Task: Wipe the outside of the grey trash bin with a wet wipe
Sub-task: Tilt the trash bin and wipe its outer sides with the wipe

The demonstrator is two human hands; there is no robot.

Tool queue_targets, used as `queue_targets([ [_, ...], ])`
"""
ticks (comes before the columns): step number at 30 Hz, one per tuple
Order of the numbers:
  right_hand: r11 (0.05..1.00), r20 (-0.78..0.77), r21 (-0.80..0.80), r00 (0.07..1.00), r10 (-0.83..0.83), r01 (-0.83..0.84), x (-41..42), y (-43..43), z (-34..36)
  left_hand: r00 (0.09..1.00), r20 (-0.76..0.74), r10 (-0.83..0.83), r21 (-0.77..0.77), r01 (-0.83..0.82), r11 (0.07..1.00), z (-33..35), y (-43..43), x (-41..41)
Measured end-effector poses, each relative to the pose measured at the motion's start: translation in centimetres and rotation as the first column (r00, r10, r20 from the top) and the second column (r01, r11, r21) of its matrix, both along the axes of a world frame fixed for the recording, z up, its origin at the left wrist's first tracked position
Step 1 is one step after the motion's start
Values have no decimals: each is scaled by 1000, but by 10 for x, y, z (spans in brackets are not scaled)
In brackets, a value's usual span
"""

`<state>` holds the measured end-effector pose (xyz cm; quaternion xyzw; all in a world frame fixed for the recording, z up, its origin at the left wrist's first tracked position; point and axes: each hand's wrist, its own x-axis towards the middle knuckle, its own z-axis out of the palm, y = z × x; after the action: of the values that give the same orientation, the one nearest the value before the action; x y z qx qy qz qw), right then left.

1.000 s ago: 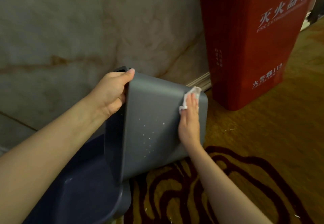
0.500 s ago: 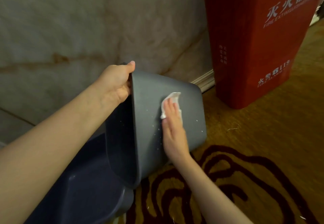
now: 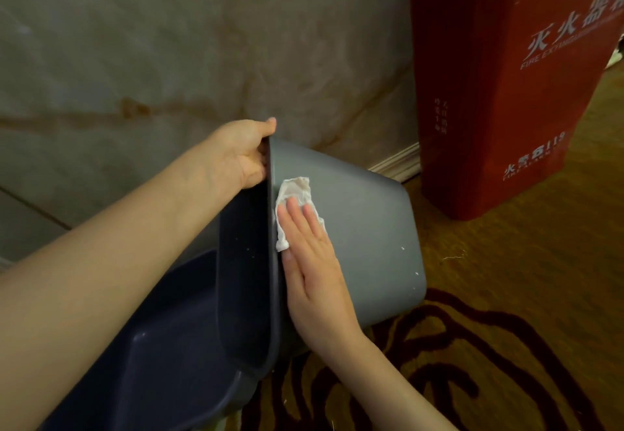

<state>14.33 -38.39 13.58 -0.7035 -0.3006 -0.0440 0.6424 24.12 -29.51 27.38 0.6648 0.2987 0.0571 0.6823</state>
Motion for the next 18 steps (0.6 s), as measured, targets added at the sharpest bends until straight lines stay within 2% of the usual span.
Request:
queue_targets([
  [3,997,20,-12,997,-79,80,13,0,-3,991,130,-44,-89,55,994,-6,-9,-4],
  [7,980,-56,-67,980,-191,187,39,-7,-31,958,150,-245,94,233,968,-28,-3,-29],
  [9,961,-127,-116,956,-266,252,50,-17,-54,955,168,-244,120,226,967,-39,9,-46],
  [11,950,-230,-126,924,-307,284,58,-30,-74,953,204,-225,65,216,974,-46,17,-59],
  [15,952,-415,-140,856,-307,274,76,-54,-99,958,229,-169,31,167,986,-47,22,-57],
  [18,945,-549,-170,769,-327,279,86,-66,-107,959,213,-187,32,184,982,-44,20,-50],
])
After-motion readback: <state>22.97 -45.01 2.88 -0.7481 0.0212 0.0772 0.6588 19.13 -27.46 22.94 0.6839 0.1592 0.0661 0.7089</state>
